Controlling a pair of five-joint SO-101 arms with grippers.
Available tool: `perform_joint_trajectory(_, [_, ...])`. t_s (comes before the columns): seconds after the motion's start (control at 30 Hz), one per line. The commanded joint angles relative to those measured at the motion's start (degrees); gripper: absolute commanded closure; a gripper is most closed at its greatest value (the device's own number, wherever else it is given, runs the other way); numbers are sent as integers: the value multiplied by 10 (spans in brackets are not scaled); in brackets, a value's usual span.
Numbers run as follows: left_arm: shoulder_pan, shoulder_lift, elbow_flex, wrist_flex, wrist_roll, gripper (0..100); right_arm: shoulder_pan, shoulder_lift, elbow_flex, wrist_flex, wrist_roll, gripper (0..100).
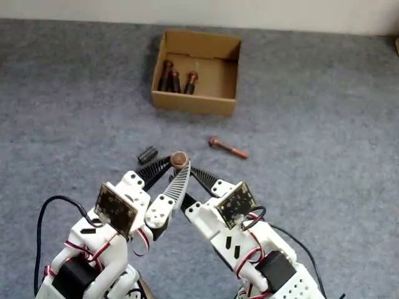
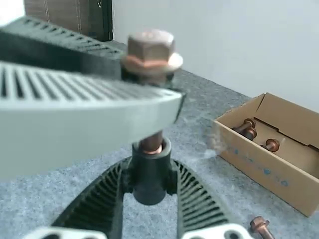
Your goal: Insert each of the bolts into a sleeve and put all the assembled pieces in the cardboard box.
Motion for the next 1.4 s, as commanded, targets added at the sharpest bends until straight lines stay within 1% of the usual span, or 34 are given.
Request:
perform_joint_trajectory(0.0, [7,-3,7,0,-34,905,-2,-10,-7,-1,4,995])
perform_joint_trajectory(0.07, [-13,-3,6,4,-33,851,-2,-10,-4,-1,4,995])
perform_joint_trajectory(0.23, [-69,-3,-29,38,-17,808,-2,-10,-2,-1,4,995])
perform_joint_trajectory(0.4, [-76,-3,-80,99,18,771,-2,-9,-1,-1,4,995])
perform_joint_trajectory(0.53, [-77,-3,-123,142,32,766,-2,-9,0,-1,4,995])
perform_joint_trajectory(0.7, [-80,-3,-149,168,46,769,35,-9,0,-1,1,995])
perform_joint_trajectory(0.8, [-131,-3,-138,164,70,771,62,-8,0,-1,1,995])
perform_joint_trajectory(0.87, [-161,-3,-112,160,80,808,81,-8,1,-1,1,995])
perform_joint_trajectory(1.0, [-198,-3,-41,76,79,938,131,-7,0,-22,3,995])
perform_joint_trajectory(1.07, [-218,-3,-6,41,61,992,155,-7,0,-44,4,995])
perform_joint_trajectory(1.13, [-237,-3,25,30,45,992,167,12,-5,-49,4,995])
perform_joint_trajectory(1.23, [-261,-3,68,30,40,994,170,89,-22,-53,4,995])
perform_joint_trajectory(1.37, [-297,-3,114,25,40,994,170,263,-131,-65,2,995])
